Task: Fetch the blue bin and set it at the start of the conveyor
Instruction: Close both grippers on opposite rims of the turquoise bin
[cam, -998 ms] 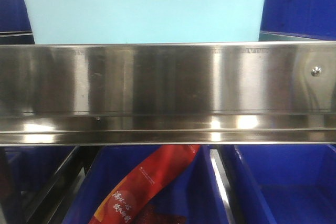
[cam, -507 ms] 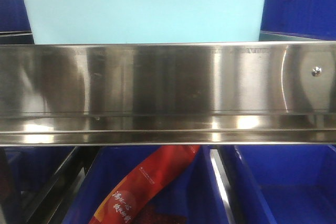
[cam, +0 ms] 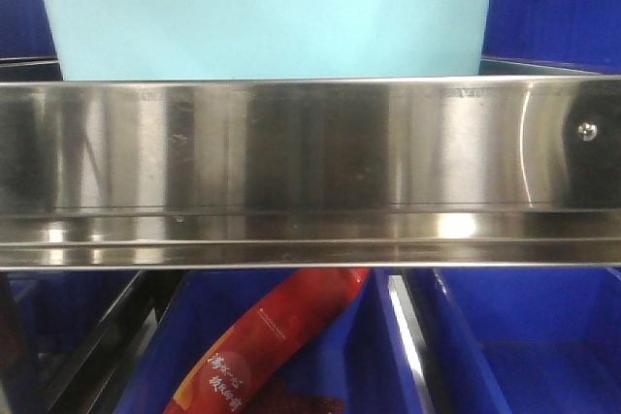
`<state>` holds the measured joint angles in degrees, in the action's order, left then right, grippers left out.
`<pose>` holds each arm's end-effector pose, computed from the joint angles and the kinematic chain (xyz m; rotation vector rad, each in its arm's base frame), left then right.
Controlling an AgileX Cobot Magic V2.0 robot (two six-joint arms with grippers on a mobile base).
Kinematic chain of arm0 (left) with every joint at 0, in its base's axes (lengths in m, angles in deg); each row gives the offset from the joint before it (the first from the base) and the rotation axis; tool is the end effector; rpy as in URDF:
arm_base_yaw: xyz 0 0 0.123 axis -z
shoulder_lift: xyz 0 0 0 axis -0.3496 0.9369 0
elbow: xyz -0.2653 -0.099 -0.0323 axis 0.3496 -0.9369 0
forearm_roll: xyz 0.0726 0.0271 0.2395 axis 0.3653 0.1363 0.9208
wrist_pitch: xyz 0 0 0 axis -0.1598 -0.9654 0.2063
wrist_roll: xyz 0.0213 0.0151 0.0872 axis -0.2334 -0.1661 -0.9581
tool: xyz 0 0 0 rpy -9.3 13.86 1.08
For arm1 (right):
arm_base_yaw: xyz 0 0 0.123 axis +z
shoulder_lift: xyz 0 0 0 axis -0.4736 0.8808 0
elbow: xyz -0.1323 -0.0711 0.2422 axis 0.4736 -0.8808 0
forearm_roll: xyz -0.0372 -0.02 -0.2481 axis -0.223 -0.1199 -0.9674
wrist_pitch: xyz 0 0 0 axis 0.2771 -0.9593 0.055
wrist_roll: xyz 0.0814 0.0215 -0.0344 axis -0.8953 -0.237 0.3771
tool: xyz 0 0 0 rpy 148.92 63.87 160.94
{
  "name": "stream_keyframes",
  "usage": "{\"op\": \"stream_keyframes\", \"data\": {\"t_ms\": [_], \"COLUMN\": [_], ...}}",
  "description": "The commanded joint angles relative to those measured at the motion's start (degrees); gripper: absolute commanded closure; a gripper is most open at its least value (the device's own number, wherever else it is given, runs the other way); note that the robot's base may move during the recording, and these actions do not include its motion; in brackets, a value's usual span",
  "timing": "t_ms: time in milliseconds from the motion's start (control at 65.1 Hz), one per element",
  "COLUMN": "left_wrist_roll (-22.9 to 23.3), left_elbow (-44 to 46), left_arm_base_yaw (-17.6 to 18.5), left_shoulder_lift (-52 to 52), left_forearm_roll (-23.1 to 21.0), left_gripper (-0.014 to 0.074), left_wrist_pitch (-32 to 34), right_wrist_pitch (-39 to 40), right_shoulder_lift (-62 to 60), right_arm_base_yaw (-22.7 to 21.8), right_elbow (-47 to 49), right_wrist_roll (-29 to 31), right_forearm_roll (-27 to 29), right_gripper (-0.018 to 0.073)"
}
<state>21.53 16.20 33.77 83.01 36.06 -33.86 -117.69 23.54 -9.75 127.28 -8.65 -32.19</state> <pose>0.2597 -0.0585 0.3840 0.1268 2.0160 -0.1714 0.2742 0.0731 0.3719 -0.0480 2.1664 0.0719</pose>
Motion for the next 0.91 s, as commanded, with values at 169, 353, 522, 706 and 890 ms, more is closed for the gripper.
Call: {"op": "stream_keyframes", "data": {"t_ms": [169,353,522,706,890], "left_wrist_roll": [19.2,20.0,20.0,20.0,20.0], "left_elbow": [16.4,25.5,26.0,26.0,26.0], "left_arm_base_yaw": [3.2,3.2,3.2,3.5,6.6], "left_shoulder_lift": [14.3,20.8,21.4,22.0,22.9], "left_forearm_roll": [12.9,12.5,10.9,9.9,13.0], "left_gripper": [0.0707,0.0707,0.0707,0.0707,0.0584], "left_wrist_pitch": [-11.0,-16.0,-15.5,-15.4,-15.8], "right_wrist_pitch": [-6.8,-9.3,-12.8,-14.0,-15.1], "right_shoulder_lift": [12.6,19.6,23.0,24.5,24.5], "right_arm_base_yaw": [2.5,2.5,2.5,0.5,-0.8], "right_elbow": [15.1,23.1,27.5,29.4,29.4], "right_wrist_roll": [-5.3,-3.7,-2.4,-1.9,1.4], "right_forearm_roll": [-0.8,4.8,5.3,5.3,6.0], "right_gripper": [0.0701,0.0701,0.0703,0.0703,0.0703]}}
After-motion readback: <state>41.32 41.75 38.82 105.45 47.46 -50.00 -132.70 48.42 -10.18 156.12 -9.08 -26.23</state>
